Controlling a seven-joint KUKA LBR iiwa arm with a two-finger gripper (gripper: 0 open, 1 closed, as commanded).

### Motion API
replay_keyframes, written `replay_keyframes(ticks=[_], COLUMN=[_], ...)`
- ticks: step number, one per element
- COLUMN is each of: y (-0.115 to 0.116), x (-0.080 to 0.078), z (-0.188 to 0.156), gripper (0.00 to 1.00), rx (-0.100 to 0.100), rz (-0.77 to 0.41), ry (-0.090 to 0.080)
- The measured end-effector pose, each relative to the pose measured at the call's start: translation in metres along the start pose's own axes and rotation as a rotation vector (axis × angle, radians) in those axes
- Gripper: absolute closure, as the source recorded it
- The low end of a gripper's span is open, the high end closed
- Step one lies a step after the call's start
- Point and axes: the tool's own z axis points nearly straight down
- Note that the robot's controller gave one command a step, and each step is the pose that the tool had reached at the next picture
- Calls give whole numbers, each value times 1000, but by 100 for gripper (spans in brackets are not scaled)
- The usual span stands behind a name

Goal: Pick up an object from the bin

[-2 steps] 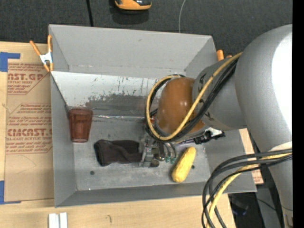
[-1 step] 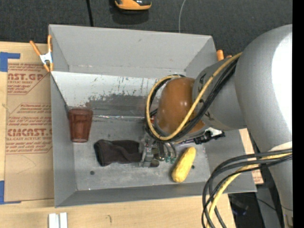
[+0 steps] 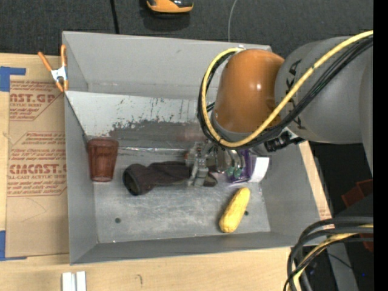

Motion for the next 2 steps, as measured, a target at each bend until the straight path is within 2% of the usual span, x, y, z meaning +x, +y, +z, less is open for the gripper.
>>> replay_keyframes(ticks=[1,2], y=[0,10], x=[0,-5], z=[0,1], gripper=[100,100], rx=[0,3], rz=[0,-55], ry=[0,1])
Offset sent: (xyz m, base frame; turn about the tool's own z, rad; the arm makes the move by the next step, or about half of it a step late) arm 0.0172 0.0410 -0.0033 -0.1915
